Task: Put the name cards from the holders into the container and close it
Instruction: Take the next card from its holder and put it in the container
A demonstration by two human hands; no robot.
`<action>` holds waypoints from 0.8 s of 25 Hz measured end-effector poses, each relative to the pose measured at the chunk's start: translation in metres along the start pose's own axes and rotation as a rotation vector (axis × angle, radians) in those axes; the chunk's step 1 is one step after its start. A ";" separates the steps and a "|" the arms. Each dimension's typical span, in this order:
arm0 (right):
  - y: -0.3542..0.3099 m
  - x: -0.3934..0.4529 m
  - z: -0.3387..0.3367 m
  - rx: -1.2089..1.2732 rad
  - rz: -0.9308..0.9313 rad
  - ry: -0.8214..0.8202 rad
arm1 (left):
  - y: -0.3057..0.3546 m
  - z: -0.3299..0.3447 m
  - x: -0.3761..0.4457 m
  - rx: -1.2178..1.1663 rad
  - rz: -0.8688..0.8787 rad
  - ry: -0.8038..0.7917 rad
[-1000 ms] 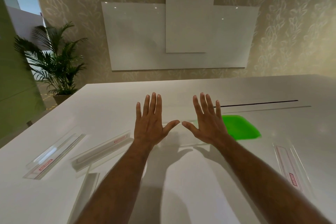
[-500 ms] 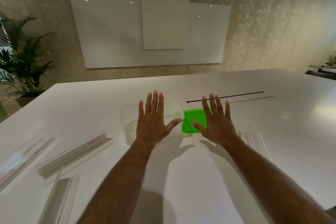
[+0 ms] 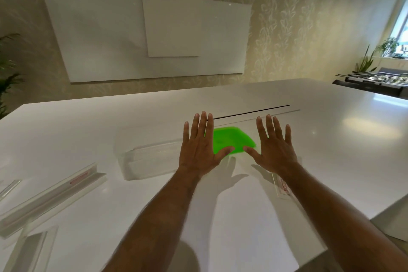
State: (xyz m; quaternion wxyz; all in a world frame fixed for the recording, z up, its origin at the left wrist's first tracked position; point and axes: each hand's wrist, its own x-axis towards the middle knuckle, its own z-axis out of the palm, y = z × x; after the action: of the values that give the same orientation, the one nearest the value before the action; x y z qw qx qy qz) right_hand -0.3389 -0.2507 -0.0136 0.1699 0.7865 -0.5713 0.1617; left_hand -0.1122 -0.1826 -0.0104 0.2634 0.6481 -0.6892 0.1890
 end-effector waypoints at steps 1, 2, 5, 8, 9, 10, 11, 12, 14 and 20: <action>0.006 -0.001 -0.001 0.021 0.029 -0.026 | 0.009 0.003 0.001 -0.032 -0.001 -0.018; 0.010 -0.001 -0.003 0.044 0.063 -0.054 | 0.018 0.005 0.000 -0.077 -0.006 -0.045; 0.023 -0.002 -0.007 0.133 0.200 -0.127 | 0.052 0.012 -0.004 -0.276 -0.037 -0.173; 0.033 -0.001 -0.011 0.192 0.355 -0.182 | 0.087 0.016 -0.008 -0.463 -0.063 -0.325; 0.035 -0.001 -0.012 0.203 0.383 -0.190 | 0.098 0.016 -0.010 -0.536 -0.086 -0.390; 0.036 -0.002 -0.012 0.219 0.394 -0.200 | 0.107 0.018 -0.011 -0.601 -0.107 -0.447; 0.037 -0.003 -0.013 0.233 0.396 -0.215 | 0.115 0.019 -0.014 -0.644 -0.120 -0.488; 0.037 -0.004 -0.014 0.243 0.396 -0.233 | 0.123 0.020 -0.016 -0.661 -0.125 -0.513; 0.036 -0.006 -0.015 0.259 0.395 -0.260 | 0.135 0.021 -0.019 -0.668 -0.126 -0.552; 0.034 -0.005 -0.016 0.256 0.360 -0.257 | 0.147 0.019 -0.019 -0.711 -0.136 -0.599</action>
State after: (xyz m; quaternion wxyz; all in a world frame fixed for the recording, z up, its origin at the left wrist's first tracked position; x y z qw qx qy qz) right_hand -0.3735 -0.2489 0.0016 -0.0367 0.7012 -0.6940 0.1592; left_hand -0.2595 -0.1661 -0.0250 0.2702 0.5871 -0.7130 -0.2719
